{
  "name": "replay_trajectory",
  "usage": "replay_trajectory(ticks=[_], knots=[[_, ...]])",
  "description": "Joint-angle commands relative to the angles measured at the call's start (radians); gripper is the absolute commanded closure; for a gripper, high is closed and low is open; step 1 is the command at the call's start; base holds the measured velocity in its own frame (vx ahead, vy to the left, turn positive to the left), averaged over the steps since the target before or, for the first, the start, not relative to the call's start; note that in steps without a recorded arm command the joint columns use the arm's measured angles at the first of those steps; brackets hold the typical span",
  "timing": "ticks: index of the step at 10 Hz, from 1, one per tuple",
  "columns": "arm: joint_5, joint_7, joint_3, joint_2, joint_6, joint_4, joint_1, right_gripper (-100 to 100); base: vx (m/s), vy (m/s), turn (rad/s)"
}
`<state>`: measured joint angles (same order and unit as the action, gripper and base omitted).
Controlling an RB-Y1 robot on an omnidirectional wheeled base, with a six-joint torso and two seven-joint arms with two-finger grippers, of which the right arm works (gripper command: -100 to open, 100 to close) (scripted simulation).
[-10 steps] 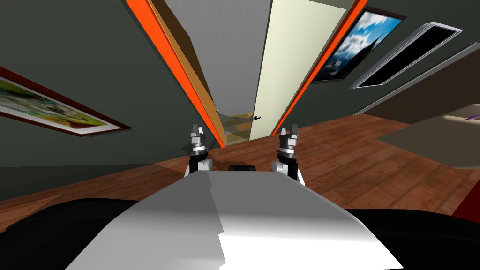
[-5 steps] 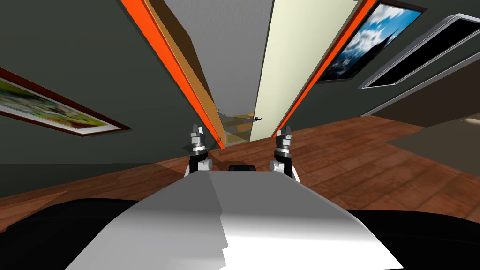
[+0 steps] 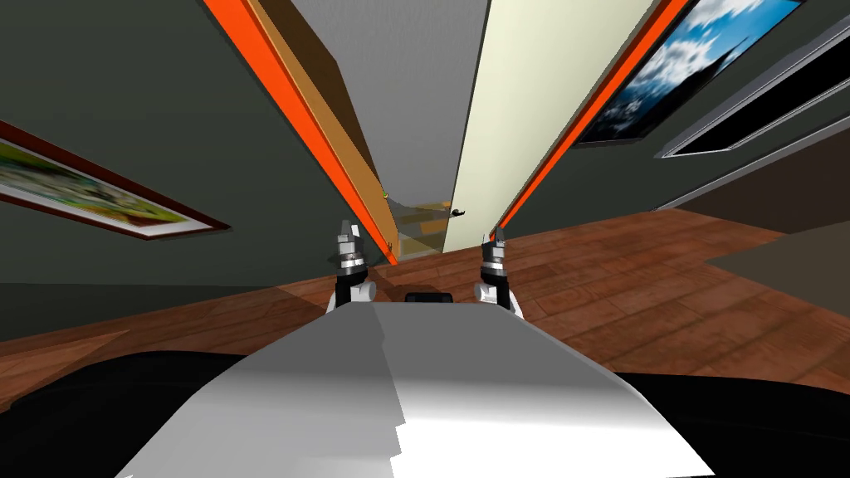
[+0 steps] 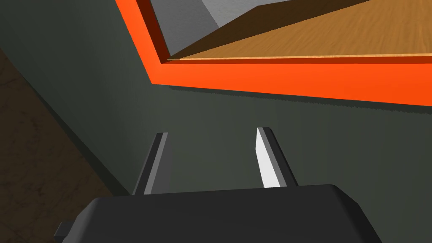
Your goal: Push the door open
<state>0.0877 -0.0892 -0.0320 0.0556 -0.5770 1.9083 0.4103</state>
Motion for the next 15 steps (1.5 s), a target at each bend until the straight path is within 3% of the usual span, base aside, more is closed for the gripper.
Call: replay_trajectory(ticks=[1, 10, 13, 15], knots=[[0.003, 0.004, 0.0, 0.005, -0.009, -0.033, -0.014, -100, 0.062, -0.04, 0.018], [0.022, 0.037, 0.027, 0.039, -0.053, -0.265, -0.111, -100, 0.063, -0.053, 0.053], [0.025, 0.042, 0.031, 0.044, -0.059, -0.314, -0.126, -100, 0.05, -0.043, 0.036], [0.031, 0.053, 0.04, 0.053, -0.073, -0.382, -0.156, -100, 0.06, -0.052, 0.063]])
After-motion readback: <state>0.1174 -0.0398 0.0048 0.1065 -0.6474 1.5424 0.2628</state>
